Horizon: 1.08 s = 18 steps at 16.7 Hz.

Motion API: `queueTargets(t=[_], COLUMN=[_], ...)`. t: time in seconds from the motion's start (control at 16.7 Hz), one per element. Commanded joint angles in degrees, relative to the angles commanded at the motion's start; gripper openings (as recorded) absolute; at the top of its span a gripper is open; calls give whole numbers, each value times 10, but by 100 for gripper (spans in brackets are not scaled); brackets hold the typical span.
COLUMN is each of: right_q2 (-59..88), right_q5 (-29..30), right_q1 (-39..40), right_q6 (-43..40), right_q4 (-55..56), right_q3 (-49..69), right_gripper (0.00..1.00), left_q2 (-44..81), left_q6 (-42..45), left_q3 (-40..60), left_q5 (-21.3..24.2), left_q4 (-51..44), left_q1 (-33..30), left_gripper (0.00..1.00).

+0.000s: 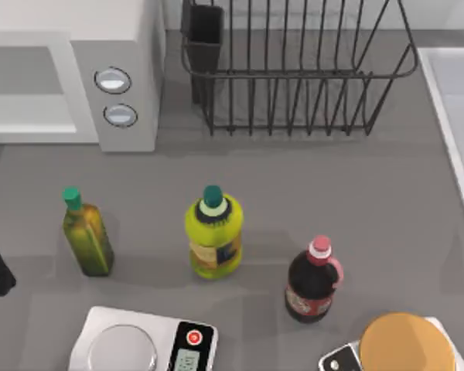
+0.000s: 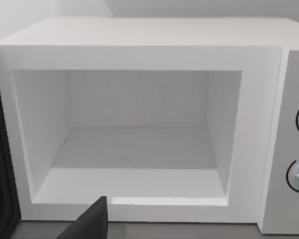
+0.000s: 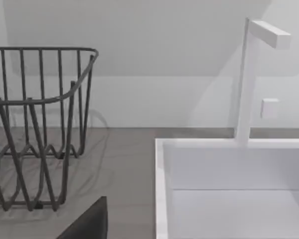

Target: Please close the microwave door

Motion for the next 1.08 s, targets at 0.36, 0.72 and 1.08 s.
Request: queueTargets(t=[0.36, 0.72, 1.08], right_q2=[0, 0, 0], right_q5=[0, 0, 0], right_q1=[0, 0, 0], right_q6=[0, 0, 0], right_q4=[0, 0, 0], right_q3=[0, 0, 0], right_gripper=[100, 100, 100], left_q2=[0, 0, 0], left_q6=[0, 0, 0], left_q3=[0, 0, 0], left_q5=[0, 0, 0], left_q4=[0, 0, 0], left_q1=[0, 0, 0], left_gripper=[62, 17, 0])
